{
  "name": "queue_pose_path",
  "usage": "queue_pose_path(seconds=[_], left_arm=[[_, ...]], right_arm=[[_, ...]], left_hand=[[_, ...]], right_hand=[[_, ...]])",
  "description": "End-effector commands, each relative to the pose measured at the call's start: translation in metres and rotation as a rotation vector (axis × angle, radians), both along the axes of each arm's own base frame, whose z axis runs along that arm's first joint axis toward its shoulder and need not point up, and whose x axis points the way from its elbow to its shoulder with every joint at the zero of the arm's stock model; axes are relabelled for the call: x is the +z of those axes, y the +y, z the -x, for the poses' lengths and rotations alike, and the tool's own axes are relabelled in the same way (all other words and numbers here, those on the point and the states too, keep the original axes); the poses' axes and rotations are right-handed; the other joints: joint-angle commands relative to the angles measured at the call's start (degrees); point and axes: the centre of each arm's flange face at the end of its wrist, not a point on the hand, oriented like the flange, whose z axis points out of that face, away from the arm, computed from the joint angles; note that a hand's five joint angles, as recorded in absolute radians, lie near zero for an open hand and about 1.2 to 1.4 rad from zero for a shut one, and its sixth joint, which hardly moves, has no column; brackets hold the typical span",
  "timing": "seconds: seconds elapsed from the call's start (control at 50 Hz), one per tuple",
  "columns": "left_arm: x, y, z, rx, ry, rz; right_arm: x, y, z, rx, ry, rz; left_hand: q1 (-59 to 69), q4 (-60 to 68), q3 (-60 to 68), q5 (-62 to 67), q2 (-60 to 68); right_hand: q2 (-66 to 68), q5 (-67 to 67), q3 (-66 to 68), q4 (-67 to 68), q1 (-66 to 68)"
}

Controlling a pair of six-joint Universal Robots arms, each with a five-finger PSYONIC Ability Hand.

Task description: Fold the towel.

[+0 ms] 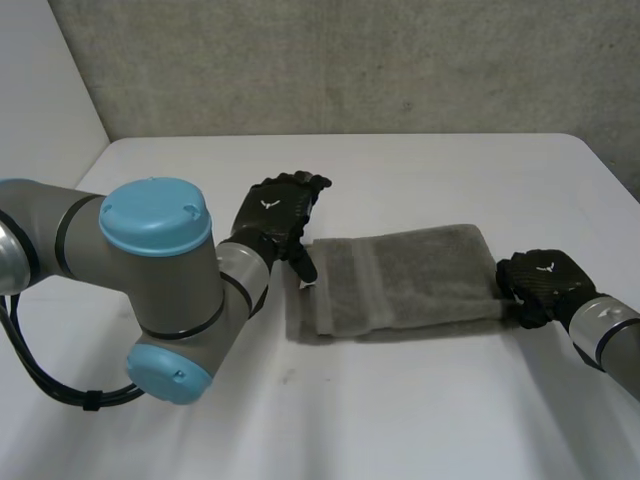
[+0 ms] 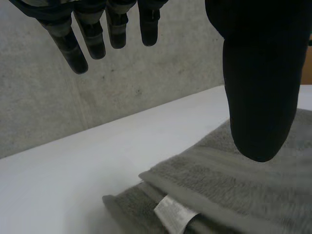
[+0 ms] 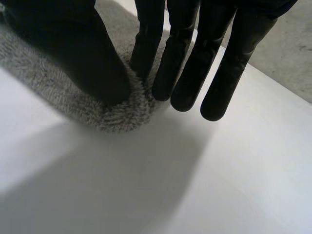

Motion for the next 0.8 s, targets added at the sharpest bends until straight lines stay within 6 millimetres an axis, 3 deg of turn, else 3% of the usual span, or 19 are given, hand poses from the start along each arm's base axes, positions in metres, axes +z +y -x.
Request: queue_pose_path(seconds=[0.02,0.08,0.12,0.14,0.18,0.2,0.24,0.28,0.3,0.34,0.36,0.4,0.46,0.56,0.68,0.72,0.74,0.76,0.8], left_arm=[[0.006,0.008,-0.013,0.016,-0.003,-0.006],[0.009,0.012,-0.018,0.021,-0.002,-0.008],[0.016,0.014,-0.023,0.029,0.005,0.004],[0.016,0.014,-0.023,0.029,0.005,0.004],[0.023,0.011,-0.033,0.067,0.012,0.017],[0.023,0.011,-0.033,0.067,0.012,0.017],[0.028,0.008,-0.046,0.119,0.013,0.025],[0.029,0.007,-0.052,0.140,0.013,0.025],[0.029,0.007,-0.052,0.140,0.013,0.025],[0.028,0.008,-0.060,0.163,0.005,0.019],[0.028,0.008,-0.060,0.163,0.005,0.018],[0.026,0.007,-0.069,0.185,-0.002,0.009],[0.024,0.005,-0.073,0.197,-0.005,0.001],[0.020,0.002,-0.079,0.216,-0.012,-0.009],[0.022,-0.001,-0.078,0.214,-0.006,-0.002],[0.028,-0.005,-0.074,0.209,0.007,0.019],[0.028,-0.005,-0.074,0.209,0.007,0.019],[0.031,-0.008,-0.071,0.205,0.015,0.032],[0.032,-0.010,-0.068,0.199,0.021,0.039]], right_arm=[[0.011,-0.019,0.002,-0.014,0.023,0.092],[0.017,-0.020,-0.002,-0.004,0.014,0.112],[0.038,-0.010,-0.035,0.080,-0.031,0.167],[0.039,-0.010,-0.035,0.081,-0.031,0.167],[0.060,0.008,-0.076,0.186,-0.090,0.214],[0.060,0.008,-0.076,0.187,-0.091,0.214],[0.069,0.028,-0.110,0.286,-0.124,0.233],[0.071,0.041,-0.127,0.346,-0.132,0.243],[0.071,0.042,-0.128,0.347,-0.132,0.244],[0.063,0.078,-0.165,0.487,-0.144,0.230],[0.063,0.078,-0.166,0.488,-0.144,0.230],[0.047,0.114,-0.195,0.613,-0.137,0.198],[0.025,0.137,-0.210,0.688,-0.104,0.159],[0.001,0.148,-0.216,0.730,-0.050,0.134],[0.010,0.140,-0.215,0.693,-0.048,0.166],[0.032,0.136,-0.212,0.636,-0.056,0.221],[0.032,0.136,-0.212,0.636,-0.056,0.221],[0.042,0.133,-0.209,0.600,-0.056,0.246],[0.051,0.128,-0.204,0.558,-0.057,0.267]], left_hand=[[-0.1,0.4,0.6,-1.7,0.6],[-0.2,0.4,0.5,-1.7,0.5],[-0.2,0.4,0.5,-1.7,0.5],[-0.2,0.4,0.5,-1.7,0.5],[-0.2,0.4,0.5,-1.7,0.5],[-0.2,0.4,0.5,-1.7,0.5],[-0.2,0.4,0.5,-1.7,0.5],[-0.2,0.4,0.5,-1.7,0.5],[-0.2,0.4,0.5,-1.7,0.5],[-0.2,0.4,0.5,-1.7,0.5],[-0.2,0.4,0.5,-1.7,0.5],[-0.2,0.4,0.5,-1.7,0.5],[-0.2,0.4,0.5,-1.7,0.5],[-0.2,0.4,0.5,-1.7,0.5],[-0.2,0.4,0.5,-1.7,0.5],[-0.2,0.4,0.5,-1.7,0.5],[-0.2,0.4,0.5,-1.7,0.5],[-0.2,0.4,0.5,-1.7,0.5],[-0.2,0.4,0.5,-1.7,0.5]], right_hand=[[13.0,16.1,13.2,13.1,24.9],[13.0,16.1,13.2,13.1,24.9],[13.0,16.1,13.2,13.1,24.9],[13.0,16.1,13.2,13.1,24.9],[13.0,16.1,13.2,13.1,24.9],[13.0,16.1,13.2,13.1,24.9],[13.0,16.1,13.2,13.1,24.9],[13.0,16.1,13.2,13.1,24.9],[13.0,16.1,13.2,13.1,24.9],[13.0,16.1,13.2,13.1,24.9],[13.0,16.1,13.2,13.1,24.9],[13.0,16.1,13.2,13.1,24.9],[13.0,16.1,13.2,13.1,24.9],[13.0,16.1,13.2,13.1,24.9],[13.0,16.1,13.2,13.1,24.9],[-31.0,-27.9,-30.7,-30.8,-19.1],[-31.2,-28.1,-31.0,-31.0,-19.3],[-44.4,-41.3,-44.1,-44.2,-32.5],[-45.5,-42.4,-45.3,-45.3,-33.6]])
